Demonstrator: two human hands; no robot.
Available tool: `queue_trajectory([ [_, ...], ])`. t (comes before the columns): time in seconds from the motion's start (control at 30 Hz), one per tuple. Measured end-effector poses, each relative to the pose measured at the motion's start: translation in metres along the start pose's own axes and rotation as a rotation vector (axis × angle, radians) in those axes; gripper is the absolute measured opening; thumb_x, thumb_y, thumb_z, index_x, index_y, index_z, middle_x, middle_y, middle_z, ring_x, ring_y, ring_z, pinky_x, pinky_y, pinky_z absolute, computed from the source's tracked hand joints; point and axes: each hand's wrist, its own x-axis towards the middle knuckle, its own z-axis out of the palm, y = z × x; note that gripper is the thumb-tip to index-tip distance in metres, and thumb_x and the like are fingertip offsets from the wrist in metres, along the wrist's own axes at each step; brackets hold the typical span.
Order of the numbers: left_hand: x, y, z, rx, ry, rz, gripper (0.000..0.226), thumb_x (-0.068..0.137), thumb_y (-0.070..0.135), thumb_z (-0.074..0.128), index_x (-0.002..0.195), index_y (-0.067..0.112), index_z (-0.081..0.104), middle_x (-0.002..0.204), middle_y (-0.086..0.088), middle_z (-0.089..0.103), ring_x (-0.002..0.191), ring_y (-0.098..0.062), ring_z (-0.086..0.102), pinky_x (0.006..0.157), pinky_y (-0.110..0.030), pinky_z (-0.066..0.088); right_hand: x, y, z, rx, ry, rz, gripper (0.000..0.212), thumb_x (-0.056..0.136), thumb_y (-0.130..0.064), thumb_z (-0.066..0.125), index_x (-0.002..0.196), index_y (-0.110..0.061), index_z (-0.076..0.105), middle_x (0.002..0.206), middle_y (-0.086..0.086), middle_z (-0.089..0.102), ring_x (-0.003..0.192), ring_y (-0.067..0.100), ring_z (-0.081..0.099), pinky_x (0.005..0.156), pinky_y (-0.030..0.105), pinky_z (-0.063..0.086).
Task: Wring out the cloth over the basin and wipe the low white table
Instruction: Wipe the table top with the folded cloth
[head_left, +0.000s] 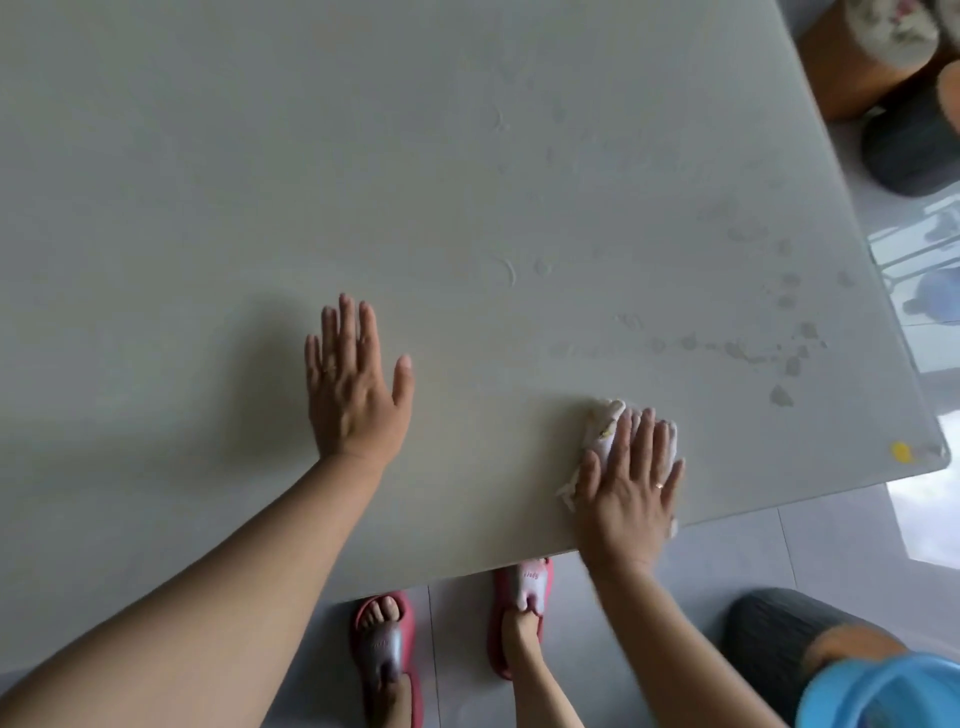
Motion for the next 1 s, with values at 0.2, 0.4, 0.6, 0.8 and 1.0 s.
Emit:
queue_trajectory([
  [0.2, 0.013, 0.029, 0.023, 0.025, -0.035, 0.07, 0.066, 0.091, 0.042, 0.027, 0.148, 0.009, 0.029, 0.157, -0.012, 0.022, 0.145, -0.03, 0.021, 0.118, -0.045, 0.012, -0.039, -0.073, 0.017, 0.012, -0.002, -0.43, 0.06, 0.093, -0.042, 0.03, 0.147, -0.016, 0.027, 0.155, 0.009, 0.022, 0.145, 0.028, 0.012, 0.115, 0.047, 0.012],
  [0.4, 0.012, 0.029, 0.023, 0.048, -0.026, 0.056, 0.065, 0.09, 0.04, 0.029, 0.148, 0.01, 0.029, 0.156, -0.011, 0.023, 0.145, -0.029, 0.021, 0.118, -0.045, 0.015, 0.042, -0.013, -0.006, -0.051, 0.018, -0.614, 0.061, 0.093, -0.046, 0.031, 0.148, -0.02, 0.023, 0.155, 0.005, 0.022, 0.145, 0.023, 0.011, 0.115, 0.047, 0.015],
  [0.6, 0.011, 0.032, 0.022, 0.061, -0.022, 0.035, 0.064, 0.09, 0.039, 0.032, 0.147, 0.01, 0.032, 0.155, -0.012, 0.026, 0.144, -0.03, 0.024, 0.117, -0.046, 0.019, 0.071, -0.05, -0.006, 0.061, 0.05, -0.051, 0.069, 0.087, -0.046, 0.015, 0.147, -0.016, 0.005, 0.158, 0.01, 0.009, 0.145, 0.024, -0.005, 0.117, 0.046, -0.003],
  [0.8, 0.012, 0.031, 0.02, 0.082, -0.046, 0.019, 0.068, 0.082, 0.03, 0.033, 0.146, 0.01, 0.033, 0.155, -0.012, 0.028, 0.144, -0.028, 0.023, 0.116, -0.047, 0.022, 0.041, -0.095, 0.004, 0.037, -0.029, -0.66, 0.059, 0.093, -0.041, 0.034, 0.147, -0.016, 0.029, 0.155, 0.008, 0.022, 0.145, 0.026, 0.012, 0.115, 0.048, 0.012],
  [1.0, 0.011, 0.032, 0.02, 0.081, -0.007, 0.017, 0.062, 0.087, 0.03, 0.035, 0.145, 0.011, 0.035, 0.154, -0.01, 0.03, 0.143, -0.026, 0.026, 0.116, -0.044, 0.021, 0.127, -0.048, -0.02, -0.046, 0.019, -0.506, 0.068, 0.091, -0.054, 0.022, 0.15, -0.02, 0.016, 0.158, 0.003, 0.009, 0.146, 0.02, -0.002, 0.118, 0.044, 0.004],
])
